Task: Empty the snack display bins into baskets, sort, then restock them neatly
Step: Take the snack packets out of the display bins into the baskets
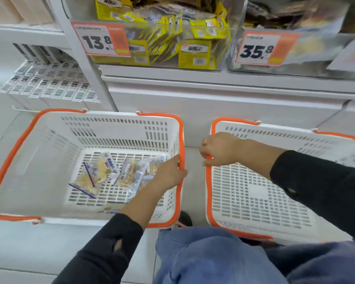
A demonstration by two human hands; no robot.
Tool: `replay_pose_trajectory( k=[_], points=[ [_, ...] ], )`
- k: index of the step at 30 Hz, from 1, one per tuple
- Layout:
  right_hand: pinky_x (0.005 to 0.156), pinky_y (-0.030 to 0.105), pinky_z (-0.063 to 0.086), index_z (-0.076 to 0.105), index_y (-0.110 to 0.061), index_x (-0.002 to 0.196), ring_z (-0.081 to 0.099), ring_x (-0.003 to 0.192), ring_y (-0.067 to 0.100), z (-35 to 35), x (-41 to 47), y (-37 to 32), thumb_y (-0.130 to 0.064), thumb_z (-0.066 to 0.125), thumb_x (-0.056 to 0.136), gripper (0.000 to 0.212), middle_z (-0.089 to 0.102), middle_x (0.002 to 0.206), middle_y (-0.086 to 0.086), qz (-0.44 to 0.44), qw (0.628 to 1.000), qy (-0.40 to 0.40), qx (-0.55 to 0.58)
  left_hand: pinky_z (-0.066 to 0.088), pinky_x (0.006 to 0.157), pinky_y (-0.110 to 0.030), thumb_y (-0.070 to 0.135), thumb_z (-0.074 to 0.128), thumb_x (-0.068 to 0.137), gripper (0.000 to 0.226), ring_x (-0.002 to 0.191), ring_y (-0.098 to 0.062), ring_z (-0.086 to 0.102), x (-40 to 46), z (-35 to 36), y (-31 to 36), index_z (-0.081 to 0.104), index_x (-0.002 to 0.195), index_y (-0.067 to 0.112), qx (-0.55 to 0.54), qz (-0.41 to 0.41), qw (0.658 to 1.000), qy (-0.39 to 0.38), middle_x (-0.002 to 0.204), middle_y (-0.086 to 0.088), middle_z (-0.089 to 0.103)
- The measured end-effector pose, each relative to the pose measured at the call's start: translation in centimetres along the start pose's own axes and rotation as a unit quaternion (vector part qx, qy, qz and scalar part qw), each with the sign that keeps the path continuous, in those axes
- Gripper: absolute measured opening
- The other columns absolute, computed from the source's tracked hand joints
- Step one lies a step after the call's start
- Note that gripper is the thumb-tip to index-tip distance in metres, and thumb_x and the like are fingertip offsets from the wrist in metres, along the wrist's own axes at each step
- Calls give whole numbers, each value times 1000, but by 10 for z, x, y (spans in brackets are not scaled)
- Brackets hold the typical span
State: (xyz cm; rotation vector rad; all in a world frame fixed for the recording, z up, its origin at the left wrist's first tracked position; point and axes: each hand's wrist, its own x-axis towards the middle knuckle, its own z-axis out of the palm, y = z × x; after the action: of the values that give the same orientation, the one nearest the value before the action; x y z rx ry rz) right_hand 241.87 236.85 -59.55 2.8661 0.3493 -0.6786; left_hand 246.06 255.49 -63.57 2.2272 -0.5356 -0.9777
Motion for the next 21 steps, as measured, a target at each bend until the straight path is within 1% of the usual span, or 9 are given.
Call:
replay_pose_trajectory(
  k=[2, 4, 7, 10, 12, 15, 16, 18, 21],
  points=[
    [84, 37, 49, 63, -23, 108, 56, 104, 22, 1, -7, 7, -52, 43, 94, 38, 57, 113, 2, 6, 1000, -22, -18, 49, 91, -33, 15, 56, 93, 44, 114, -21, 57, 4, 14, 9, 48, 136, 21, -10, 12, 1000, -4, 124, -2, 61],
    [84, 38, 50, 63, -22, 108, 57, 104, 22, 6, -17, 14, -50, 43, 95, 37, 57, 112, 2, 21, 999, -37, -23, 50, 92, -36, 15, 58, 91, 41, 111, -22, 60, 9, 27, 16, 52, 131, 20, -19, 20, 1000, -4, 120, -3, 65],
    [84, 36, 49, 63, -20, 109, 57, 106, 24, 16, -34, 22, -47, 40, 96, 37, 58, 112, 4, 43, 998, -33, -40, 50, 91, -36, 17, 59, 90, 37, 108, -23, 61, 14, 42, 24, 53, 127, 16, -14, 31, 999, -8, 116, -5, 66],
    [82, 34, 44, 63, -18, 115, 56, 110, 24, 29, -50, 30, -41, 37, 98, 38, 57, 116, 4, 80, 995, -21, -59, 50, 92, -37, 20, 59, 92, 38, 109, -23, 60, 15, 58, 34, 51, 128, 17, -14, 57, 998, -27, 115, -6, 66],
    [81, 33, 43, 63, -18, 114, 56, 109, 23, 37, -59, 34, -37, 35, 99, 38, 58, 115, 4, 106, 992, -14, -66, 51, 91, -42, 23, 59, 93, 39, 108, -24, 61, 16, 69, 43, 48, 130, 15, -2, 73, 996, -50, 111, -4, 64],
    [79, 31, 41, 62, -16, 113, 56, 108, 23, 49, -73, 41, -34, 33, 100, 37, 58, 114, 4, 145, 987, -13, -67, 52, 88, -41, 25, 58, 95, 42, 104, -27, 61, 17, 83, 57, 45, 133, 13, 12, 80, 993, -81, 104, -1, 55],
    [78, 31, 40, 60, -15, 114, 56, 109, 22, 52, -77, 42, -34, 32, 101, 36, 57, 116, 3, 157, 985, -11, -67, 52, 89, -42, 25, 58, 95, 43, 105, -27, 61, 19, 86, 60, 45, 134, 13, 15, 84, 993, -86, 107, -3, 58],
    [76, 31, 37, 58, -16, 116, 56, 110, 21, 59, -83, 45, -32, 31, 101, 35, 56, 118, 2, 180, 981, -11, -70, 53, 89, -44, 25, 58, 95, 45, 104, -29, 62, 21, 90, 65, 43, 135, 13, 8, 83, 992, -93, 120, -11, 60],
    [78, 32, 40, 59, -16, 115, 56, 110, 20, 66, -94, 49, -29, 33, 100, 32, 57, 118, 2, 214, 974, -27, -73, 55, 87, -39, 21, 56, 97, 53, 110, -30, 61, 19, 90, 68, 33, 143, 14, -46, 59, 990, -118, 139, -11, 50]
  ],
)
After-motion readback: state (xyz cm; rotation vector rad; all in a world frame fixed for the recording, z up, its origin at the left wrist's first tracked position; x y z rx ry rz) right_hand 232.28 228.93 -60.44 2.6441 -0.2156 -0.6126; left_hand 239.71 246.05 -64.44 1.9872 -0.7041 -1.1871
